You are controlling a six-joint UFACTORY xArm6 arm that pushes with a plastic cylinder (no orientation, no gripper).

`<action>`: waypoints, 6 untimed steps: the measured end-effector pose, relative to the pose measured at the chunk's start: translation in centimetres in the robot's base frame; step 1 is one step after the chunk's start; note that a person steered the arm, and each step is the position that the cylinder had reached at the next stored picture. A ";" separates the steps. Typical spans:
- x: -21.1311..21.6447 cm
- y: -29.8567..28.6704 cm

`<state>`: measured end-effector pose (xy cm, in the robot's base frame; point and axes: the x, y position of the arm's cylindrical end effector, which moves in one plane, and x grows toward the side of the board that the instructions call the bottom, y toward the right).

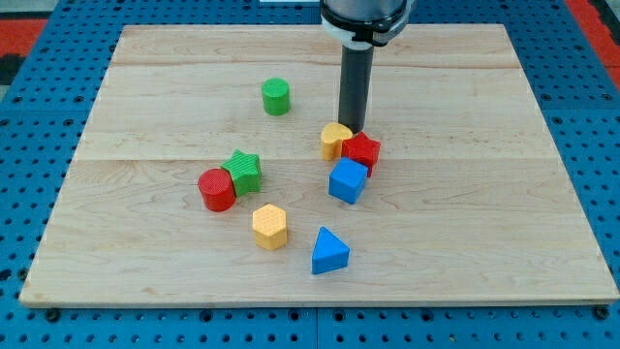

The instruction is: Drag the heart in between the stars

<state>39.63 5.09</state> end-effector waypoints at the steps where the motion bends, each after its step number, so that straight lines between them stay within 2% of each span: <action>1: 0.3 3.6; 3: 1.4 -6.7; 4: 2.4 -6.7; 5: 0.1 -4.0; 6: -0.2 6.0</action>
